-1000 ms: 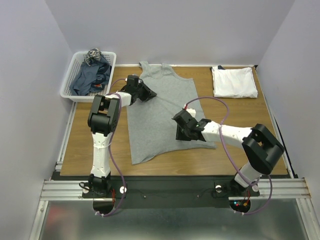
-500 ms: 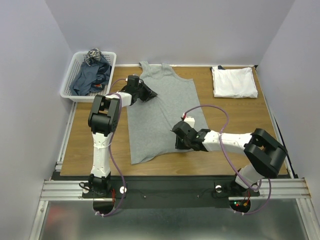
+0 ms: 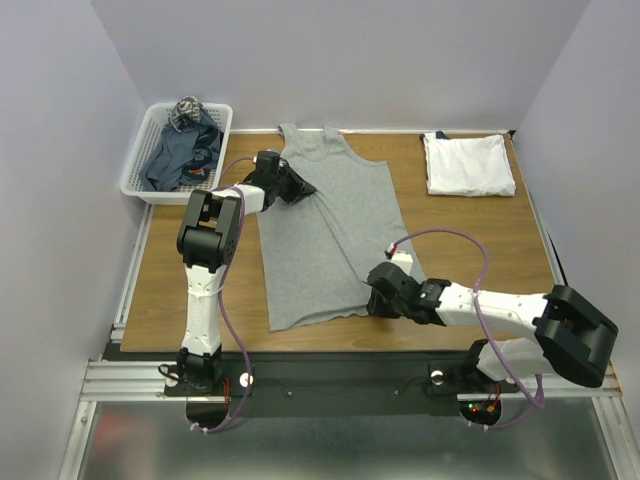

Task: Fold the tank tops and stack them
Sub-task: Flatten the tank top out

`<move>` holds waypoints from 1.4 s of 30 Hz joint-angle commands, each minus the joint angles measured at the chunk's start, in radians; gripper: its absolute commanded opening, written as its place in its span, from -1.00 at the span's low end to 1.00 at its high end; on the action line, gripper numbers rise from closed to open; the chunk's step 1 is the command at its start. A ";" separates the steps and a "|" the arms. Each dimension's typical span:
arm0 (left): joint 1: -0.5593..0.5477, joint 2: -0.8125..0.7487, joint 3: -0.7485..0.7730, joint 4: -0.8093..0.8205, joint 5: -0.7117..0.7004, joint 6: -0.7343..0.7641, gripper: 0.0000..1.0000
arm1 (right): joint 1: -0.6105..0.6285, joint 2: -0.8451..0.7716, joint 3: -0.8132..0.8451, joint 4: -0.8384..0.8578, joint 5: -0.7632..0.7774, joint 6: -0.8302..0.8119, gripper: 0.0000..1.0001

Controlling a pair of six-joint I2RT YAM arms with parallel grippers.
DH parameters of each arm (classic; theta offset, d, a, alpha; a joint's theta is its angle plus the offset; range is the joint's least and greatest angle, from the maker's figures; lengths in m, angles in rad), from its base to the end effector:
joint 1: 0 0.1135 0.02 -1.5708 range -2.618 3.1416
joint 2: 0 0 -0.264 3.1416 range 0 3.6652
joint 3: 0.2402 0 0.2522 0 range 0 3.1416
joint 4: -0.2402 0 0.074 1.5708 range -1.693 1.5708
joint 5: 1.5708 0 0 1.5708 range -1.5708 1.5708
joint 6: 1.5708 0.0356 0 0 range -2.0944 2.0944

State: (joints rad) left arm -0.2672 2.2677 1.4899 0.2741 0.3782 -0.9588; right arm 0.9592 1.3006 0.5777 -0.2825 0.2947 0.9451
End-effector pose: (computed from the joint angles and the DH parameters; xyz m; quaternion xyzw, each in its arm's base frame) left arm 0.4786 -0.1447 0.1351 -0.1967 0.8280 -0.4198 0.3155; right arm 0.1410 0.1830 0.1596 0.0343 0.9502 0.1430 0.2749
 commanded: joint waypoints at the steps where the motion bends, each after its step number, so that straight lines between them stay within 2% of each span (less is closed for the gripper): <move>1: 0.003 0.035 0.004 -0.042 -0.050 0.025 -0.46 | 0.010 -0.060 -0.044 -0.089 0.001 0.040 -0.30; 9: 0.002 0.018 -0.003 -0.044 -0.050 0.031 -0.46 | 0.012 -0.202 -0.131 -0.112 -0.022 0.092 -0.30; 14: 0.002 0.006 -0.003 -0.053 -0.047 0.048 -0.45 | 0.012 -0.316 -0.095 -0.138 -0.023 0.083 -0.30; 17: 0.002 0.001 -0.002 -0.056 -0.039 0.055 -0.44 | 0.012 -0.372 -0.058 -0.171 0.017 0.081 -0.28; 19: -0.003 -0.010 0.003 -0.053 -0.024 0.066 -0.39 | 0.010 -0.400 -0.024 -0.182 0.099 0.067 -0.24; 22: -0.010 -0.026 0.033 -0.055 0.025 0.112 -0.27 | 0.006 -0.357 0.088 -0.213 0.257 0.024 -0.18; 24: -0.012 -0.060 0.032 -0.059 0.040 0.126 -0.23 | -0.014 -0.270 0.135 -0.211 0.291 -0.006 -0.15; 28: -0.020 -0.152 -0.012 -0.065 0.031 0.144 -0.20 | -0.193 -0.101 0.232 -0.189 0.261 -0.110 -0.16; 31: -0.024 -0.272 -0.127 -0.069 -0.030 0.141 -0.22 | -0.299 -0.029 0.252 -0.127 0.229 -0.163 -0.16; 33: -0.040 -0.374 -0.261 -0.052 -0.093 0.134 -0.26 | -0.382 0.028 0.251 -0.083 0.175 -0.199 -0.16; 36: -0.064 -0.498 -0.449 -0.032 -0.143 0.109 -0.36 | -0.425 0.110 0.260 -0.020 0.123 -0.221 -0.17; 39: -0.108 -0.603 -0.668 -0.012 -0.208 0.069 -0.56 | -0.442 0.179 0.281 0.011 0.106 -0.230 -0.17; 40: -0.122 -0.626 -0.669 -0.009 -0.222 0.069 -0.56 | -0.445 0.193 0.281 0.011 0.106 -0.229 -0.17; 42: -0.168 -0.696 -0.773 -0.015 -0.274 0.045 -0.65 | -0.464 0.227 0.277 0.028 0.097 -0.227 -0.17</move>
State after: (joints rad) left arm -0.3706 1.6630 0.8356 0.2569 0.2203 -0.8776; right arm 0.5156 1.4914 0.8127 -0.3401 0.4221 0.7464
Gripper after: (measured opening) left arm 0.196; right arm 0.416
